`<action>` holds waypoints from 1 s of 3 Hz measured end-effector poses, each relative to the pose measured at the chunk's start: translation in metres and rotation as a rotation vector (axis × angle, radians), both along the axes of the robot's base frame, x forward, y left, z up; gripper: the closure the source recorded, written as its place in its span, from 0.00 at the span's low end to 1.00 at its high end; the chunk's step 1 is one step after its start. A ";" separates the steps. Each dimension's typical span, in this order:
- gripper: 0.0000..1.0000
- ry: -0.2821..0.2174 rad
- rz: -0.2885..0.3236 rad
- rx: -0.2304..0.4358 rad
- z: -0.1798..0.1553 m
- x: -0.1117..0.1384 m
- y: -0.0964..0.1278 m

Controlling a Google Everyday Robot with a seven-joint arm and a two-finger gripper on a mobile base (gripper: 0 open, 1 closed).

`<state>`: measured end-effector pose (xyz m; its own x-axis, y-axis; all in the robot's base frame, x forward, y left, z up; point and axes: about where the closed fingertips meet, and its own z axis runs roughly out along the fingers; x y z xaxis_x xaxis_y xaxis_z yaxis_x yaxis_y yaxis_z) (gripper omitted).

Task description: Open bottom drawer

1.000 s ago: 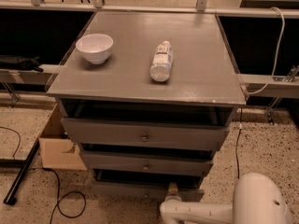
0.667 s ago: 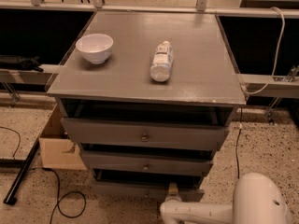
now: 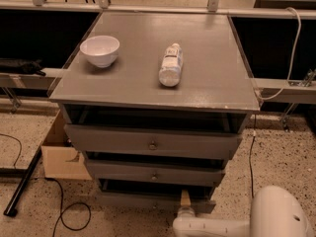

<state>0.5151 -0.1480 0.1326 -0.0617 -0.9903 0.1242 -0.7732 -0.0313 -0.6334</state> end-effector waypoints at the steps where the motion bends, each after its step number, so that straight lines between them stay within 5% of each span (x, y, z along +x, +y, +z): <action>1: 0.00 0.000 0.000 0.000 0.000 0.000 0.000; 3: 0.00 -0.065 0.033 -0.013 0.031 -0.011 0.003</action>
Offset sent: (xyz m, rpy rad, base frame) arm -0.0095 0.0106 0.0210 -0.0134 -0.0522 0.0444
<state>0.5038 -0.1451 0.1631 -0.0374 -0.9903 0.1339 -0.7289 -0.0646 -0.6816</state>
